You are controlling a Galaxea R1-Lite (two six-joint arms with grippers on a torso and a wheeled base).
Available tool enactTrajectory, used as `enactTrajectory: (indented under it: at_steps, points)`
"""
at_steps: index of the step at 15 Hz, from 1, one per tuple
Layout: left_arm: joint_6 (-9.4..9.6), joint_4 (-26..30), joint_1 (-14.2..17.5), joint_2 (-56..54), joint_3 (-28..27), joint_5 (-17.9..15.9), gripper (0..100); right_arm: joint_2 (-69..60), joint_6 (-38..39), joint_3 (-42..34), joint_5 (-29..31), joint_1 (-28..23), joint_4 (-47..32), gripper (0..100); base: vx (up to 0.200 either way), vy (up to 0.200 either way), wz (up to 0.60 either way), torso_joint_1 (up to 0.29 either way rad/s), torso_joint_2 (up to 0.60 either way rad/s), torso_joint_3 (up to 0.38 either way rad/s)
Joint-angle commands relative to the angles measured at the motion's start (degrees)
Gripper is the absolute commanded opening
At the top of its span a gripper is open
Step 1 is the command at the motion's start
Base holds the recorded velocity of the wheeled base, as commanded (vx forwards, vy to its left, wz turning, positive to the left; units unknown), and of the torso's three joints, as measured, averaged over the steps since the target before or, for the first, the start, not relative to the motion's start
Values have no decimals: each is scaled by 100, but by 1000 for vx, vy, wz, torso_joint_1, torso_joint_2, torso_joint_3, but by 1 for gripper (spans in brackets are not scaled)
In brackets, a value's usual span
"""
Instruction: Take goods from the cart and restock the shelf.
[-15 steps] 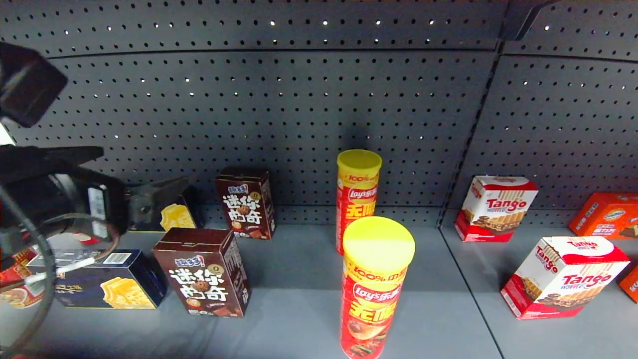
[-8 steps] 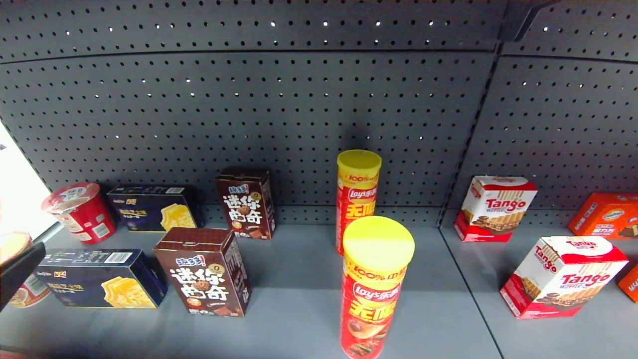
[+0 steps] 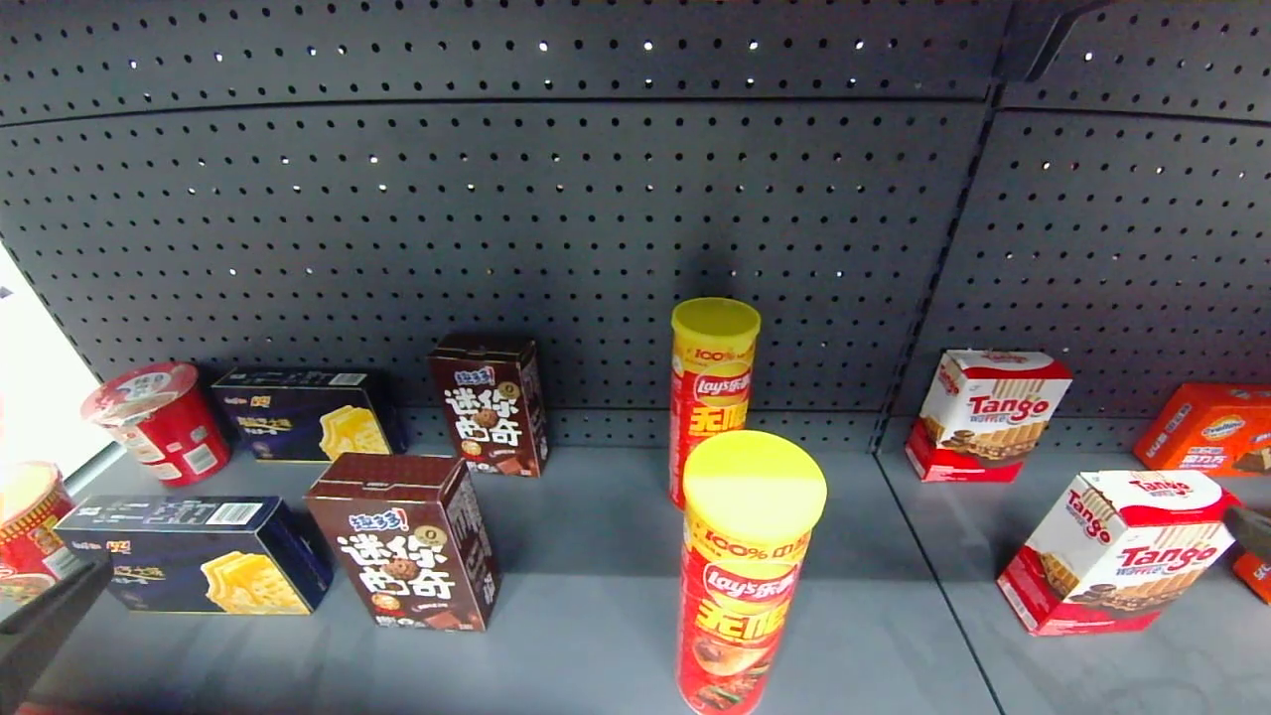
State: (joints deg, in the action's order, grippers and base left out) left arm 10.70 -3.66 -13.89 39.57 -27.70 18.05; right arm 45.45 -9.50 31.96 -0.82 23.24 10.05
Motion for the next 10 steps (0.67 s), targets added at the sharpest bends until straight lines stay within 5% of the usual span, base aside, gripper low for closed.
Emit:
enactTrajectory:
  at_steps: [1, 6, 10]
  points:
    - [-42, -12, -53, 77, 1, -4, 100, 1476, -44, -155, 574, 1131, 832, 100, 0, 0, 0, 0, 0, 0]
    - [2, -3, -79, -2, 151, 111, 100, 1748, -44, -314, 653, 1218, 1175, 100, 0, 0, 0, 0, 0, 0]
    - [11, 339, 360, -564, 168, 1086, 100, 377, -8, -779, 1048, 181, 1131, 100, 0, 0, 0, 0, 0, 0]
